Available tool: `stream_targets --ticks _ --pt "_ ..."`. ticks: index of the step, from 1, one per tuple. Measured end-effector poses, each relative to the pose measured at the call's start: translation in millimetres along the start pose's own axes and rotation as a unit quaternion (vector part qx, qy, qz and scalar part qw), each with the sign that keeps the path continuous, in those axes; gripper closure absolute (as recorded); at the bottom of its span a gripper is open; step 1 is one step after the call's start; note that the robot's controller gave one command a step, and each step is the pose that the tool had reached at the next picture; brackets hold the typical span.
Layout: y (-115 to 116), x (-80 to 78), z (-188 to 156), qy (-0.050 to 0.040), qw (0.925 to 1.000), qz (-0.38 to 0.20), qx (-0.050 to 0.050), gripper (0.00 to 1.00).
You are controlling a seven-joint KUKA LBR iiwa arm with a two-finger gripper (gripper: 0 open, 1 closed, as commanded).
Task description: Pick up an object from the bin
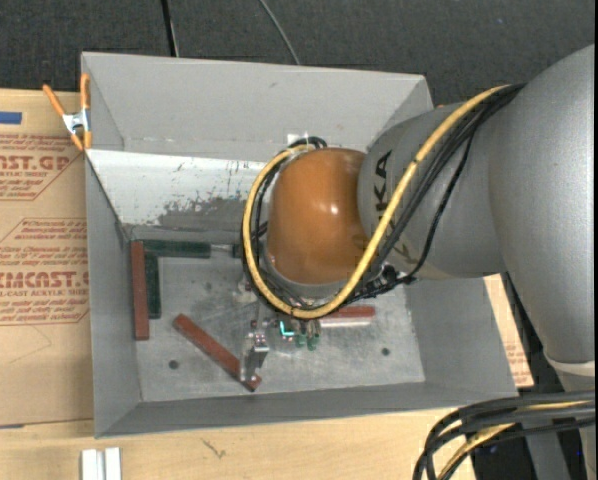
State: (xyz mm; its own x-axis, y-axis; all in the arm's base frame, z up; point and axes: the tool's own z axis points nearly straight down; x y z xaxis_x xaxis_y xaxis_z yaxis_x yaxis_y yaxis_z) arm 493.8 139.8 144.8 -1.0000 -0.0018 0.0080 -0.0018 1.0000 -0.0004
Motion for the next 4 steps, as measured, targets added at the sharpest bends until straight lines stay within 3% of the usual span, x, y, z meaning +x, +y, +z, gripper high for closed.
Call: stream_targets --ticks 1,2,3,4 --pt "-0.6 -2.1 -3.9 -0.0037 1.0 0.001 -0.001 0.0" --pt "2.9 -4.6 70.2 -0.0043 0.997 0.078 -0.002 1.0" --pt "2.9 -4.6 70.2 -0.0044 0.997 0.078 -0.002 1.0" --pt "-20.7 4.1 -86.2 -0.0051 0.998 0.063 -0.001 1.0"
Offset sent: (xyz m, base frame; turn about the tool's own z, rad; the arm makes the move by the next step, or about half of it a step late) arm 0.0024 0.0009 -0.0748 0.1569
